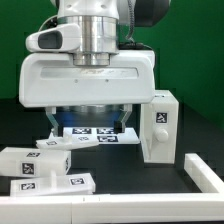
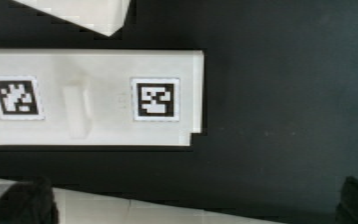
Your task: Assemble cabinet
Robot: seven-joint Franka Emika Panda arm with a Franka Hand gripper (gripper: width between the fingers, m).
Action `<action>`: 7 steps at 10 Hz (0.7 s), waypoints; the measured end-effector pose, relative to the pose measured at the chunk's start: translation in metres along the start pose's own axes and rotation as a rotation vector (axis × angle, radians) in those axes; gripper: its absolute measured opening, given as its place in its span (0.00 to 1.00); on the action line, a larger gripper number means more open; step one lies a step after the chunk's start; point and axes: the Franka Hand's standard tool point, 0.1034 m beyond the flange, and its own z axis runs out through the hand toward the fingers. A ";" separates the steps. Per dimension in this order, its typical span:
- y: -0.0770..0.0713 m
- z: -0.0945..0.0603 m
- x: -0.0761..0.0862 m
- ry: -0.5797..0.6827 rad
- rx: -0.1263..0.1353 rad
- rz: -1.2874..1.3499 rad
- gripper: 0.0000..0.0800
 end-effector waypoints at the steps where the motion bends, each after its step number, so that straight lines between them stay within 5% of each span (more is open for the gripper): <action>1: -0.008 -0.005 -0.003 -0.022 0.014 0.035 1.00; 3: -0.022 -0.030 -0.008 -0.074 0.036 0.116 1.00; 7: -0.025 -0.029 -0.006 -0.078 0.036 0.121 1.00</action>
Offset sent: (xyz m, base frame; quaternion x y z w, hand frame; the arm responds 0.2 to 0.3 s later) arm -0.0060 0.0143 0.0316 -0.0157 -0.0773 0.1052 0.9913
